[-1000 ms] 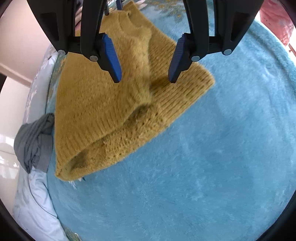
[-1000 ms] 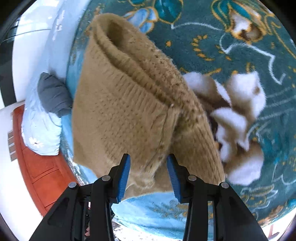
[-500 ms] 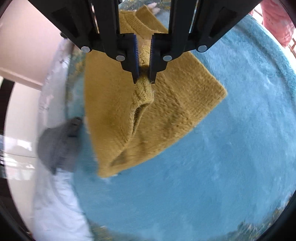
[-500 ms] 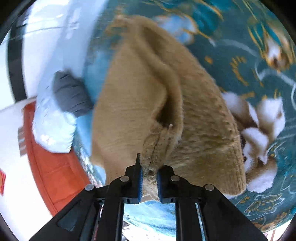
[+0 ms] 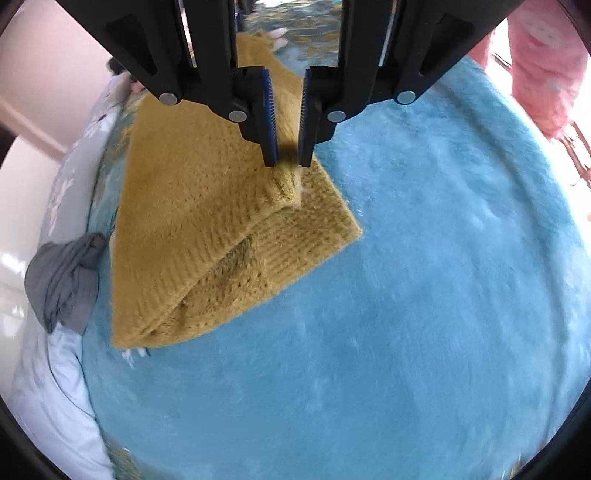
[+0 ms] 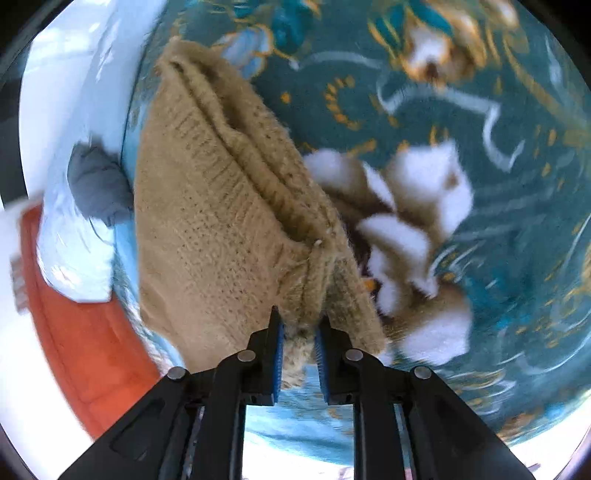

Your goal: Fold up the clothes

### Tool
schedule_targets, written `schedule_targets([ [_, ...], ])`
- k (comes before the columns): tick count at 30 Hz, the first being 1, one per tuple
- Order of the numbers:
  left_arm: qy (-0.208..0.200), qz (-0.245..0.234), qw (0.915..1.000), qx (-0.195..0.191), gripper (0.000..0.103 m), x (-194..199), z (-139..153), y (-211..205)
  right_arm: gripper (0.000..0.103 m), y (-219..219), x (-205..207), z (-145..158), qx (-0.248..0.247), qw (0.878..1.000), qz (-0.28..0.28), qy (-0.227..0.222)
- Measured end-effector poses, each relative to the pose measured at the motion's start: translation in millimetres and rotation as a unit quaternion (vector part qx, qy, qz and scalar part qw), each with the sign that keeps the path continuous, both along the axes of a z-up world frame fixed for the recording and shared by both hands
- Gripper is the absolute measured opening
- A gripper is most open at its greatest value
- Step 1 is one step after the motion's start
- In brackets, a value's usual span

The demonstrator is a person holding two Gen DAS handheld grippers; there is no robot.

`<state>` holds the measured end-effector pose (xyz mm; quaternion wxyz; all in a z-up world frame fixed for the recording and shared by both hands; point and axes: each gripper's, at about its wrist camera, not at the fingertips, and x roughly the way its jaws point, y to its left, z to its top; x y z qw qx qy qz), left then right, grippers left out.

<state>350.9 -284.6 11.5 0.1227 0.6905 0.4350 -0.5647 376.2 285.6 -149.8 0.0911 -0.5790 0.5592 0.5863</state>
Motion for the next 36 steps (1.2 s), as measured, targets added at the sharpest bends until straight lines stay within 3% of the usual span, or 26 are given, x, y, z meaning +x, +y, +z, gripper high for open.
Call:
schedule_targets([
  [2,0.004,0.0,0.9999,-0.009,0.015,-6.1,11.1,-10.3,0.028,7.9,4.0,3.4,0.012,1.0,0.005,0.005],
  [6,0.021,0.015,0.9997,-0.006,0.034,5.8,44.3,-33.4,0.062,23.7,12.0,10.3,0.035,0.999,0.016,0.015],
  [8,0.027,0.022,0.9994,-0.002,0.035,11.2,57.5,-38.7,0.069,27.3,12.3,2.9,0.019,1.0,0.013,0.017],
  [11,0.045,0.027,0.9983,0.025,0.036,-45.6,47.3,-3.5,0.07,26.1,6.0,-10.7,0.017,0.999,0.022,0.019],
  [16,0.084,-0.05,0.995,0.021,0.042,-94.3,42.6,64.8,0.072,22.3,0.0,-23.6,0.034,0.999,0.031,0.011],
  [18,0.093,-0.09,0.9916,0.011,0.042,-103.2,51.0,77.4,0.072,22.0,1.0,-23.4,0.04,0.999,0.023,-0.001],
  [20,0.097,-0.11,0.9892,0.004,0.042,-122.9,33.7,103.7,0.068,21.3,1.6,-22.7,0.044,0.999,0.016,-0.011],
  [23,0.098,-0.106,0.9894,0.012,0.042,-136.4,11.8,117.3,0.034,16.9,0.8,-18.7,0.042,0.999,0.015,-0.02],
  [25,0.098,-0.099,0.9901,0.018,0.042,-138.3,8.1,110.5,0.024,13.9,0.2,-14.7,0.043,0.999,0.014,-0.024],
  [36,0.117,-0.063,0.9888,0.067,0.043,-163.5,-7.9,42.1,0.019,-23.5,-30.1,70.5,0.104,0.993,0.047,0.004],
])
